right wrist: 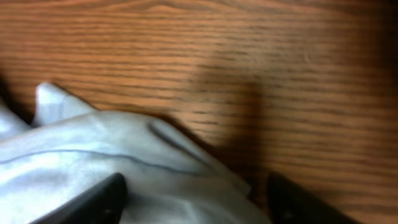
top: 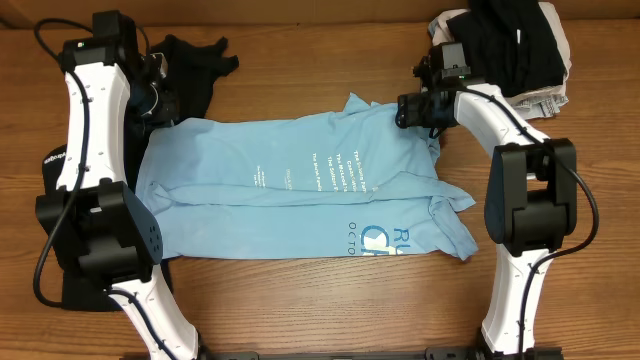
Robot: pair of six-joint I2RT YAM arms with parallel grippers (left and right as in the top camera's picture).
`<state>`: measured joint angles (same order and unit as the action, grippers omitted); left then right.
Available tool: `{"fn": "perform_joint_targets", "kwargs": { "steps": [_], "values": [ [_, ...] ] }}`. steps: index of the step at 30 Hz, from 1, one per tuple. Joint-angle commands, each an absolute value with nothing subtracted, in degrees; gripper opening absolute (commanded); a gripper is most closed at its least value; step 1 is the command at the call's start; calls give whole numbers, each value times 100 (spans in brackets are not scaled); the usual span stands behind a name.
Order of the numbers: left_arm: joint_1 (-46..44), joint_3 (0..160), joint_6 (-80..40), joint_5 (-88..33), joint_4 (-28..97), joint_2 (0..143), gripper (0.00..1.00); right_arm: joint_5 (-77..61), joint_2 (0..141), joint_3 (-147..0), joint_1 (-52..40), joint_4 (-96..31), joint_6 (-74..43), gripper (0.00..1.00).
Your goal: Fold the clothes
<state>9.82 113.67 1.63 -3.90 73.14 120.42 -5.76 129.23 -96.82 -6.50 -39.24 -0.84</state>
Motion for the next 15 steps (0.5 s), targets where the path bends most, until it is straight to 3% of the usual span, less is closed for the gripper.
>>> {"fn": "perform_joint_targets", "kwargs": {
  "steps": [1, 2, 7, 8, 15],
  "values": [
    [967, 11454, 110, -449, 7242, 11977, 4, -609, 12993, -9747, -635, -3907, -154, 63],
    [967, 11454, 113, -447, 7196, 11977, 4, -611, 12993, -9747, -635, -3863, -176, 51],
    [967, 11504, 132, -388, 6980, 11977, 4, -617, 12925, -9885, -635, -3898, -327, 17],
    [967, 11631, 130, -390, 7019, 11974, 4, -617, 12833, -10060, -635, -4119, -325, 4],
    [976, 12339, 23, -414, 7828, 11802, 4, -624, 12140, -10855, -628, -5612, -318, 4]
  ]
}}
